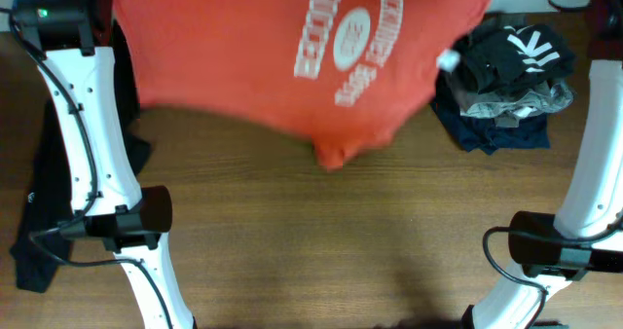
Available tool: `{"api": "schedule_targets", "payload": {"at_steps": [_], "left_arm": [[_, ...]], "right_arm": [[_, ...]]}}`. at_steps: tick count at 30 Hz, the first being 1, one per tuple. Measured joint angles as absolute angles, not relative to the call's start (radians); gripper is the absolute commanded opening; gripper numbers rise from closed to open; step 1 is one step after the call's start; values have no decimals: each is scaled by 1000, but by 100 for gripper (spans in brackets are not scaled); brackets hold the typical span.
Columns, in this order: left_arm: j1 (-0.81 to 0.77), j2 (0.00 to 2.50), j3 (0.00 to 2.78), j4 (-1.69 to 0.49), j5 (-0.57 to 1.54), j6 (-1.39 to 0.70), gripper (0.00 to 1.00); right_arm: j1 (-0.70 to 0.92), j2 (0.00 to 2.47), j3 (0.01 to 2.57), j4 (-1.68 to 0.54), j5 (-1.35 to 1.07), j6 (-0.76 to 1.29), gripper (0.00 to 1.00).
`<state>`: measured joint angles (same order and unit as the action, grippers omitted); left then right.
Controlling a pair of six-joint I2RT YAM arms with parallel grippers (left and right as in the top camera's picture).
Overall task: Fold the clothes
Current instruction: 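Lift the shirt high with both grippers and swing it away, then lower the held shirt flat onto the table with both grippers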
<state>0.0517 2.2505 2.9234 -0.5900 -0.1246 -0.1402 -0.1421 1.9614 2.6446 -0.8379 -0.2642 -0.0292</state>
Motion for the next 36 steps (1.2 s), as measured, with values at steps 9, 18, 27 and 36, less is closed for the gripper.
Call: {"api": "schedule_targets", "payload": {"at_steps": [9,18,27,36], "left_arm": [[51,2201,2930,-659,-110,-152,1],[49,2201,2930,-1087,-103,-133,1],[62,2201,2930,-1486,-147,-116,1],[73,2201,2930,-1645,-161,-113,1]], "right_arm": [[-142,1928,2719,-897,-268,-27,4],[-142,1929,2711,-1214,-275,-53,4],[-142,1930,2692,-1498,-277,-107,4],[-142,1930,2691,-1679,-279,-135,4]]}}
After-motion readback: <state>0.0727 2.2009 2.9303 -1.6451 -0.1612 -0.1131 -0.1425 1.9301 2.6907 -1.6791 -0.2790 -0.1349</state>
